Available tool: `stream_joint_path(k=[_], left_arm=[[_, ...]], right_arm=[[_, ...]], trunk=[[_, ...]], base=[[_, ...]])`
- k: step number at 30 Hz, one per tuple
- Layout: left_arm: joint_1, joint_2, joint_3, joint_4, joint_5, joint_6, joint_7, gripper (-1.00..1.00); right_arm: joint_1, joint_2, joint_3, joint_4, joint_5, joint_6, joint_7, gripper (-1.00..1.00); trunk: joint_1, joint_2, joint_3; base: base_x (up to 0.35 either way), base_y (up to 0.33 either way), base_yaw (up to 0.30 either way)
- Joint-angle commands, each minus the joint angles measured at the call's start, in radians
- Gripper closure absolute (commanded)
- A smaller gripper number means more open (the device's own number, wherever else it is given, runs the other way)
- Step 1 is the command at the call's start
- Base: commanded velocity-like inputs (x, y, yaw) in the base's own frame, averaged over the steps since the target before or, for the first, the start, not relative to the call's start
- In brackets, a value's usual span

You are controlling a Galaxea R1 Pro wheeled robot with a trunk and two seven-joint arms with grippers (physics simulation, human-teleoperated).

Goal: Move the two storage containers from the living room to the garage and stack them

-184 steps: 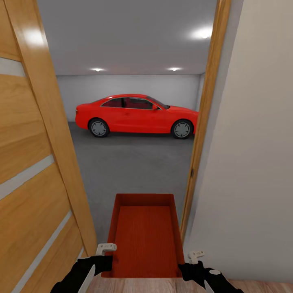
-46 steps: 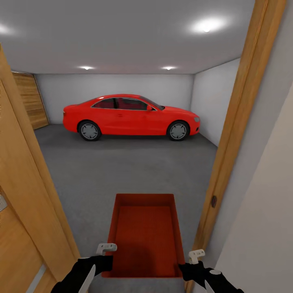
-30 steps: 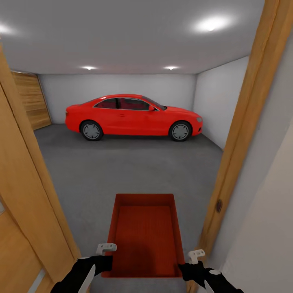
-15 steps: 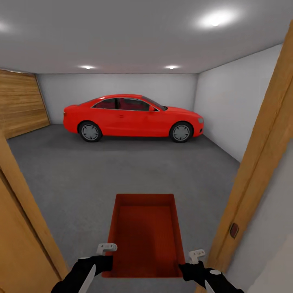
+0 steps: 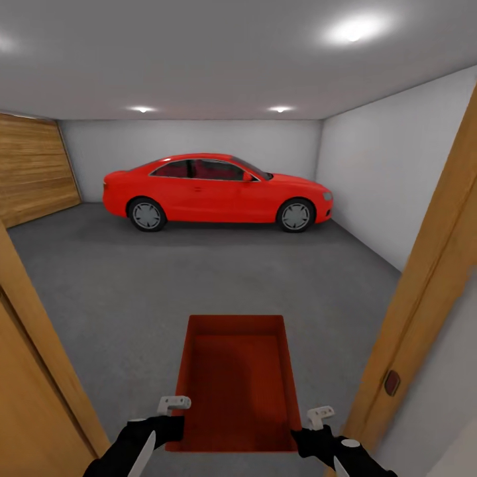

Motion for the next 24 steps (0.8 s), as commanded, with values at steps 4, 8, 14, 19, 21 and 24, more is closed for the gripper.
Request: stream_joint_path(k=[4, 8, 14, 19, 21, 24], left_arm=[[0.0, -0.03, -0.002, -0.003, 0.004, -0.032, 0.005, 1.0], [0.0, -0.031, -0.002, -0.003, 0.004, -0.033, 0.005, 1.0], [0.0, -0.031, -0.002, -0.003, 0.004, -0.034, 0.005, 1.0], [0.0, -0.032, -0.003, -0.003, 0.004, -0.034, 0.005, 1.0], [0.0, -0.032, -0.002, -0.003, 0.004, -0.034, 0.005, 1.0], [0.0, -0.032, -0.002, -0.003, 0.004, -0.034, 0.005, 1.0]], right_arm=[[0.0, 0.024, -0.006, 0.001, 0.008, 0.007, 0.003, 1.0], [0.0, 0.023, -0.006, 0.001, 0.008, 0.007, 0.003, 1.0], [0.0, 0.024, -0.006, 0.001, 0.008, 0.007, 0.003, 1.0], [0.0, 0.024, -0.006, 0.001, 0.008, 0.007, 0.003, 1.0], [0.0, 0.024, -0.006, 0.001, 0.009, 0.007, 0.002, 1.0], [0.0, 0.024, -0.006, 0.001, 0.009, 0.008, 0.002, 1.0]], trunk=[[0.001, -0.001, -0.001], [0.001, -0.001, -0.001], [0.001, -0.001, -0.001], [0.001, -0.001, -0.001], [0.001, -0.001, -0.001], [0.001, -0.001, -0.001]], base=[[0.038, 0.04, 0.0], [0.006, 0.006, 0.0], [0.0, 0.0, 0.0], [0.0, 0.0, 0.001], [0.0, 0.0, 0.093], [0.0, 0.0, 0.15]])
